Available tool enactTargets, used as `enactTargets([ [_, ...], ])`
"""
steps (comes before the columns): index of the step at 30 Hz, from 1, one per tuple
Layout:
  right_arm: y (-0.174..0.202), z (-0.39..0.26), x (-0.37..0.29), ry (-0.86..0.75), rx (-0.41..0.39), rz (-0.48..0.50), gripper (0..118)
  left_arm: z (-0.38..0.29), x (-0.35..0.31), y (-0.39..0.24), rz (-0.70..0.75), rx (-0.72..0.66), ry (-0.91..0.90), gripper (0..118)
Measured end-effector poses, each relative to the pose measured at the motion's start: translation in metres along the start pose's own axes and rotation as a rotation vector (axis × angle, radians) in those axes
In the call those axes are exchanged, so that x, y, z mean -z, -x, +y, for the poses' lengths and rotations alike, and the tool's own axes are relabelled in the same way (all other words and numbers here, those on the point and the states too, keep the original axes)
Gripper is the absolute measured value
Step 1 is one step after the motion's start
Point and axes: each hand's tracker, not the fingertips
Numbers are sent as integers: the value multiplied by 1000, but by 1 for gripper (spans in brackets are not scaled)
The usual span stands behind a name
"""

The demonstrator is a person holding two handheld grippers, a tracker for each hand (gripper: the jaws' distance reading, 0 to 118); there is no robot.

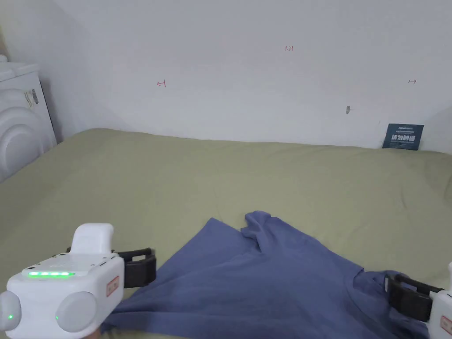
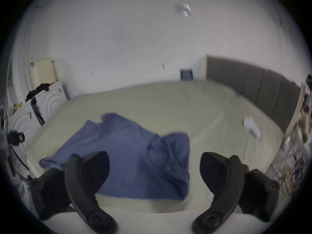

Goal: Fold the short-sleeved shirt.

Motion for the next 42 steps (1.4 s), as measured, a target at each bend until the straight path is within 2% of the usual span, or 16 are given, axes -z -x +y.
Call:
enactTargets([
  [1,13,5,-11,-47,-25,6,84,3,-11,-9,0,11,-54,106],
  [2,23,5,-21,-115,-21,15,64,5,-22,-18,-8,15,-113,88],
  [3,34,8,-30,-132,-21,32,27,6,-31,-26,-23,22,-137,43],
  [4,43,9,-35,-137,-27,26,5,6,-39,-34,-48,33,-142,4],
  [5,51,9,-39,-154,-30,22,4,4,-44,-40,-57,28,-153,0],
  [12,78,2,-53,-188,-87,38,3,-1,-64,-51,-96,20,-170,0],
  [16,82,2,-53,-188,-75,58,3,1,-62,-34,-91,-18,-147,0],
  [19,87,-2,-52,-192,-108,57,3,-4,-58,-8,-2,7,-131,0],
  [23,97,-13,-44,-153,-118,88,3,-20,-32,45,66,1,26,0],
  [29,119,-43,-16,-4,-127,159,3,-58,36,101,24,-89,320,0],
  [30,122,-47,-11,7,-126,166,3,-62,48,107,8,-118,352,6],
  [31,125,-51,-7,21,-128,172,3,-65,58,111,-7,-142,379,24],
  [32,128,-54,-3,44,-135,180,3,-67,69,115,-21,-147,405,61],
  [33,131,-57,1,60,-140,183,3,-68,80,117,-24,-154,426,112],
  [34,133,-59,3,71,-141,185,3,-71,92,118,-24,-147,467,118],
  [42,135,-69,22,158,-163,205,3,-91,152,110,29,-58,615,114],
])
